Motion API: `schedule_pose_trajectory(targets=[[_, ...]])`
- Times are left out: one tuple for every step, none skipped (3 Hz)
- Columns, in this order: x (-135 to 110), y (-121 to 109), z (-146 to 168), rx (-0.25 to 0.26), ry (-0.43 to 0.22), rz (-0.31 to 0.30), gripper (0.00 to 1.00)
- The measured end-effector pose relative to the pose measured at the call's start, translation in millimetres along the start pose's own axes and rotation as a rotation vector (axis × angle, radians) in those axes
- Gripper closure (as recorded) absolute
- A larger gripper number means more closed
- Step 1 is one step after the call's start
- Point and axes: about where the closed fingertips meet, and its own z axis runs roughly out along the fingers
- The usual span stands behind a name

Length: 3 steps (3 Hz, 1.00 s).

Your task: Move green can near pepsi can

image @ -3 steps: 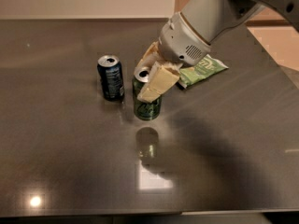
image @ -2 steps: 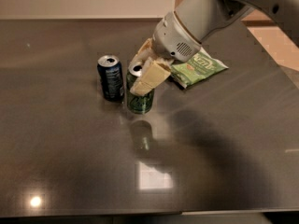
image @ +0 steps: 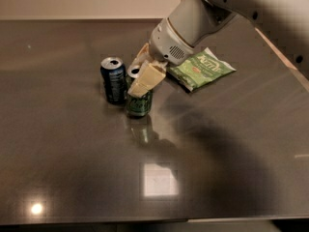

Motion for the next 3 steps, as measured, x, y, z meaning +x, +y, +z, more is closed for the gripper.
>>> schedule_pose_trajectory(targets=[[5.9, -7.4, 8.1, 0.006, 0.035, 0.007, 0.59], [11.7, -11.3, 10.6, 0.016, 0.066, -0.003, 0.36], [10.4, -10.5, 11.9, 0.012, 0.064, -0.004, 0.13]])
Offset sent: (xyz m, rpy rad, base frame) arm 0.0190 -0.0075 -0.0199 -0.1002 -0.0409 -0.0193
